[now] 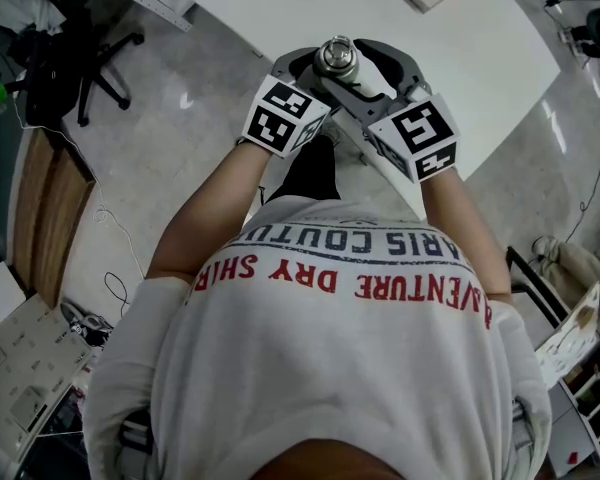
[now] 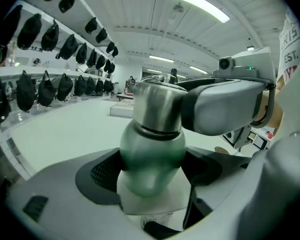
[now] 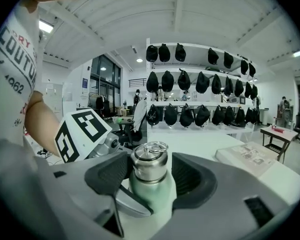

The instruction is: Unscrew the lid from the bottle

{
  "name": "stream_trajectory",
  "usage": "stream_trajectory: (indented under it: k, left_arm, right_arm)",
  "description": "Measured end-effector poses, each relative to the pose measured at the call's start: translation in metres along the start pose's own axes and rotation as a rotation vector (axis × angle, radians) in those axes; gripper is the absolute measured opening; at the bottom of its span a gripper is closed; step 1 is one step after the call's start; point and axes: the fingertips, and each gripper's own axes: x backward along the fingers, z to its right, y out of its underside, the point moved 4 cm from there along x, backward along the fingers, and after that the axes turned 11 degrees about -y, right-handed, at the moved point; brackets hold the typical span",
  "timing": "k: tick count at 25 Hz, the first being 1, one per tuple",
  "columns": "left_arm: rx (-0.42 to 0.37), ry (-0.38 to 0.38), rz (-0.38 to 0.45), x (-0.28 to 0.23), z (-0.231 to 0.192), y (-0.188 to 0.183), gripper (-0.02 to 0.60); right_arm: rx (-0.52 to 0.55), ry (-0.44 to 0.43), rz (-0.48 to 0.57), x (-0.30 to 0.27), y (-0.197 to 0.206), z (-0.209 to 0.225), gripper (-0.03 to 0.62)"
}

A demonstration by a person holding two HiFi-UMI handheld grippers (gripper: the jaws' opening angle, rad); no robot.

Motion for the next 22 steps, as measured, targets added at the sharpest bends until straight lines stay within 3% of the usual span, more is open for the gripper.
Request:
stream_trajectory:
  k: [3,13,22]
  left_arm:
    - [0.011,-0.015,0.006,0.0005,0.0012,-0.0001,0.377]
    - [-0.002,0.005,-0.008,0.0006,-0.0012,0.0021,0.377]
    - [-0.091,0.130,-0.034,0.0029,-0.0063,0.0017,0.377]
  right_arm:
    - [0.003,0.014,-0.002,-0.0012,-0.0002,-0.0006,0.240]
    - [0.038,-0.041,-0.020,-0.0048,0.0006,-0.0001,0.232]
    - [0.088,-0.173,-0.064,-0.0084,-0.0036,0.0019,0.232]
